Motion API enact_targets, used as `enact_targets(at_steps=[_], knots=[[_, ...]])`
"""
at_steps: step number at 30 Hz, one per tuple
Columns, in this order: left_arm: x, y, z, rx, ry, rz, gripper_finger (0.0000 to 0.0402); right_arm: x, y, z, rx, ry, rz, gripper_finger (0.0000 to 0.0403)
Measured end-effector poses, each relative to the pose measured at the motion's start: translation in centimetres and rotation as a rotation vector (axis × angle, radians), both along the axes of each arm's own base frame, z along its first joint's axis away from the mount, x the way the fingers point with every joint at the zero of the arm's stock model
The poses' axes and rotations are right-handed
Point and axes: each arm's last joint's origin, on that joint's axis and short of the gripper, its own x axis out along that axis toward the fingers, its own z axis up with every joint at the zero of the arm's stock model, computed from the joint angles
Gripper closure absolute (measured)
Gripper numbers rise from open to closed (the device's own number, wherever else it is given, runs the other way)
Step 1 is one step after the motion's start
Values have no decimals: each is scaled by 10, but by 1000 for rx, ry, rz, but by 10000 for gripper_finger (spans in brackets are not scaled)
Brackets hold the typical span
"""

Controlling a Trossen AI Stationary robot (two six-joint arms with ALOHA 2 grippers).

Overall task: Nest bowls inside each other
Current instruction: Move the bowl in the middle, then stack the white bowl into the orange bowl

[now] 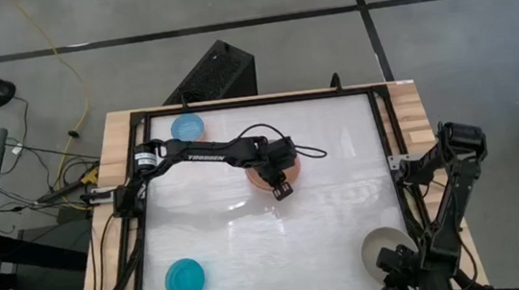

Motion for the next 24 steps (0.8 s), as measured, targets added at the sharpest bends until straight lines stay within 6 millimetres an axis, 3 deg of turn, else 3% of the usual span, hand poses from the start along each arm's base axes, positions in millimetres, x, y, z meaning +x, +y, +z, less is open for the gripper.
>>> enact_targets(at_steps=[5, 10, 19, 24], knots=[[-1, -4, -1, -15, 17, 8, 401, 3, 5, -15, -16, 62, 3, 265], [0, -5, 0, -39, 11, 20, 401, 7, 2, -12, -41, 59, 41, 321], [2, 2, 7, -89, -56, 12, 401, 5, -26, 16, -137, -30, 29, 353], [-1, 20, 38, -17, -187, 66, 401, 2, -48, 39, -201, -154, -29, 361]])
